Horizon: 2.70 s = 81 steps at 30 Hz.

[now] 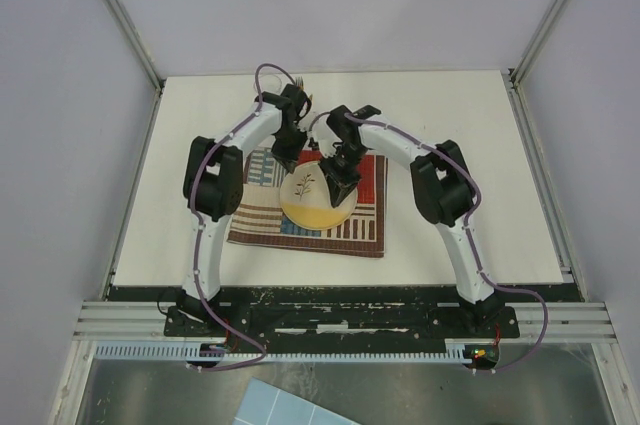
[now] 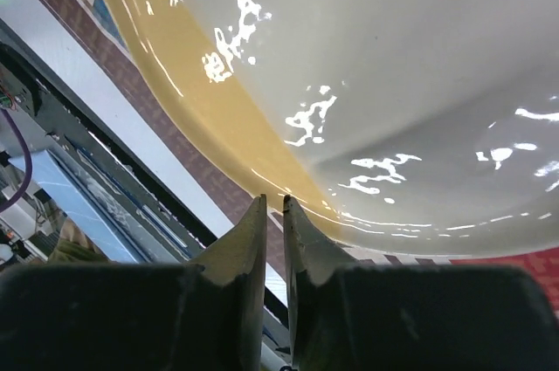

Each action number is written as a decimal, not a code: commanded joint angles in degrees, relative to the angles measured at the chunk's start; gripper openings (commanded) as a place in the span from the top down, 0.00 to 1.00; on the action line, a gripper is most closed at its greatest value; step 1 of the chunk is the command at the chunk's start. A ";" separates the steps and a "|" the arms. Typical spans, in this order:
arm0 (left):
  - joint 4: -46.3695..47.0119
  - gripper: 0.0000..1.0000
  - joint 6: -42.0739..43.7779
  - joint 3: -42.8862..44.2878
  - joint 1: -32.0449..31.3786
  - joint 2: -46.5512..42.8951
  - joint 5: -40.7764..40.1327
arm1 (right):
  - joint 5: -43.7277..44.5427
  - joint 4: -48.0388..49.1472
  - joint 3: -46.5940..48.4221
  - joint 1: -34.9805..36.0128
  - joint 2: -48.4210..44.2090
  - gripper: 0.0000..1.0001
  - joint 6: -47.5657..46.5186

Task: Set the dinner table for one person
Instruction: Adjust the plate on the napkin.

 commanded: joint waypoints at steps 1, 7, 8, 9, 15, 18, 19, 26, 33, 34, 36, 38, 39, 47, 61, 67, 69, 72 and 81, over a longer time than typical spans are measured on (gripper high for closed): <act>1.94 0.85 -0.34 2.49 -0.43 -5.05 -0.36 | 1.87 1.33 2.45 -2.40 -5.36 0.82 -1.21; 1.83 0.86 1.34 -0.22 0.23 -9.26 -4.26 | 2.25 0.00 5.52 -6.14 -5.29 0.85 -1.16; 1.82 0.87 1.69 -1.05 0.34 -9.75 -4.87 | 2.83 0.05 5.62 -6.62 -5.58 0.85 -1.20; 1.86 0.87 1.96 -1.96 0.56 -10.20 -5.24 | 3.30 0.29 5.46 -7.25 -6.03 0.86 -1.28; 2.63 0.89 2.51 -5.84 3.06 -12.09 -5.72 | 4.82 0.20 4.12 -9.55 -6.27 0.90 -2.26; 3.71 0.90 3.11 -8.05 4.39 -12.30 -6.19 | 7.50 1.53 2.13 -9.62 -6.51 0.96 -2.48; 4.07 0.91 3.33 -8.80 4.94 -12.13 -6.42 | 8.37 2.00 1.48 -9.71 -6.65 0.98 -2.51; 6.39 0.96 4.29 -12.78 7.49 -11.63 -7.19 | 12.74 3.06 -0.80 -10.50 -5.76 0.98 -2.38; 7.93 0.97 4.50 -13.53 8.09 -9.91 -7.29 | 17.43 1.80 0.84 -11.27 -2.70 0.98 -2.42; 8.01 0.97 4.51 -13.67 8.14 -9.71 -7.20 | 18.15 1.73 1.06 -11.41 -2.24 0.98 -2.44; 8.22 0.97 4.47 -13.95 8.24 -9.73 -7.00 | 19.64 1.40 1.90 -11.47 -1.27 0.98 -2.50; 8.50 0.97 4.60 -14.34 8.37 -9.94 -6.92 | 20.39 0.05 3.27 -11.61 0.00 0.98 -2.82; 8.62 0.97 4.56 -14.60 8.41 -10.06 -6.86 | 20.56 -0.46 3.98 -11.64 0.68 0.98 -2.87; 9.68 0.97 4.55 -16.58 9.30 -9.77 -6.49 | 22.86 -2.58 8.48 -11.80 4.92 0.98 -3.61; 9.98 0.97 3.82 -16.38 9.63 -7.52 -4.77 | 24.50 -11.68 23.57 -13.46 16.65 0.98 -4.41; 9.99 0.97 3.57 -16.02 9.60 -6.85 -4.29 | 25.22 -14.12 28.30 -14.17 19.27 0.98 -4.54; 9.97 0.97 3.43 -15.73 9.56 -6.84 -4.02 | 25.55 -14.10 28.64 -14.28 19.47 0.98 -4.48; 9.89 0.97 2.93 -15.50 9.60 -6.88 -3.27 | 26.25 -13.67 28.98 -14.45 19.57 0.98 -4.39; 9.81 0.97 2.99 -17.06 9.60 -7.69 -3.08 | 28.48 -13.81 34.48 -14.58 21.89 0.98 -4.28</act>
